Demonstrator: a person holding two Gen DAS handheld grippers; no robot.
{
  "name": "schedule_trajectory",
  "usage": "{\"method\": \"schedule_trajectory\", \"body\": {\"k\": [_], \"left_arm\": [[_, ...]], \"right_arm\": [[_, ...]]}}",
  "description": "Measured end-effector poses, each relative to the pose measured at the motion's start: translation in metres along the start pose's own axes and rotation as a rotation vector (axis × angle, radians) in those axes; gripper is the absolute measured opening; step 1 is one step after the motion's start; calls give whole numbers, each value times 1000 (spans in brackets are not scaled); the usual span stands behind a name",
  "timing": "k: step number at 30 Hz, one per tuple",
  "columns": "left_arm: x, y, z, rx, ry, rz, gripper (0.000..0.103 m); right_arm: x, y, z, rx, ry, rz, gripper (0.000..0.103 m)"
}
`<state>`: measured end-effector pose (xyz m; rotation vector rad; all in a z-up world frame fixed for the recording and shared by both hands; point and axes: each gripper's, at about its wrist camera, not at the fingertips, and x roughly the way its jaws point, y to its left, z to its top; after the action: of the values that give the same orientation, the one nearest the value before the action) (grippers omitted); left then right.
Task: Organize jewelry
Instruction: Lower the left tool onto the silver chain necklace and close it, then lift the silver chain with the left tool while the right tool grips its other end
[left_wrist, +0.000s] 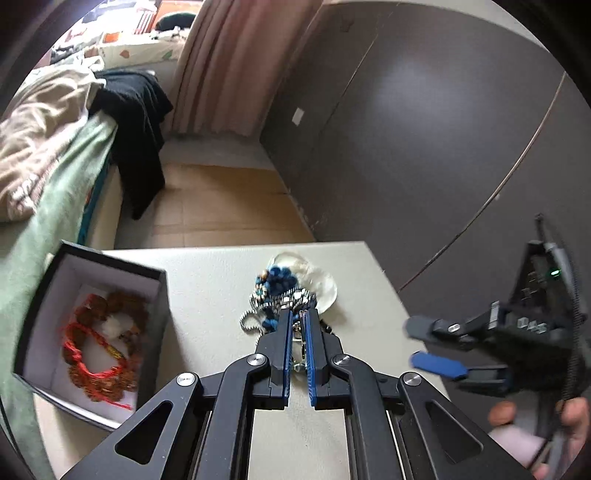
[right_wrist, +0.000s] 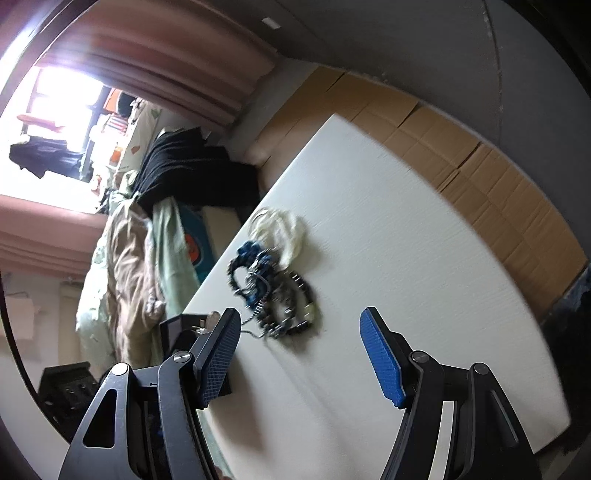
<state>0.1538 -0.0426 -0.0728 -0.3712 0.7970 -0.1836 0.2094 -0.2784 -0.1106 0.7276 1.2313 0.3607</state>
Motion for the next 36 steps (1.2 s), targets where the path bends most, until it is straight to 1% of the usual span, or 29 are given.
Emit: {"method": "schedule_trajectory", "body": {"k": [3,5,7,11,15,18,22,24,26,28,29,32,36], "left_arm": [[-12,0,4,1,-16,-19,6],[-17,1,5,2,-22,-23,6],[-22,4,6,2,-27,-26,6],[-33,8,6,9,-30,-27,6],[-44,12,5,15,-37,-27,6],[-59,15,8,6,-67,-42,6],[-81,17,14,-4,-113,-77,6],[-89,18,15,-3,-127,-80,6],[-97,20,17,-2,-142,-79,6],[-102,23,18,-7,-154,-73,6],[-106,27,18,-16,-162,-73,6],[-119,36,21,-46,-189,-86,6],[-132,39,23,-58,-218,-104,6]], "right_arm": [[11,4,-4,12,33,60,68],[17,7,-6,20,39,96,68],[23,11,-9,22,43,102,68],[36,17,-12,17,53,86,68],[49,21,-14,26,86,109,68],[58,25,-17,40,103,130,68],[64,28,-18,50,84,124,68],[65,28,-16,55,59,108,68],[63,29,-13,51,15,97,68],[59,28,-8,53,-14,108,67],[59,27,-6,57,-18,118,65],[65,27,-7,87,17,183,63],[86,38,-19,93,94,229,63]]}}
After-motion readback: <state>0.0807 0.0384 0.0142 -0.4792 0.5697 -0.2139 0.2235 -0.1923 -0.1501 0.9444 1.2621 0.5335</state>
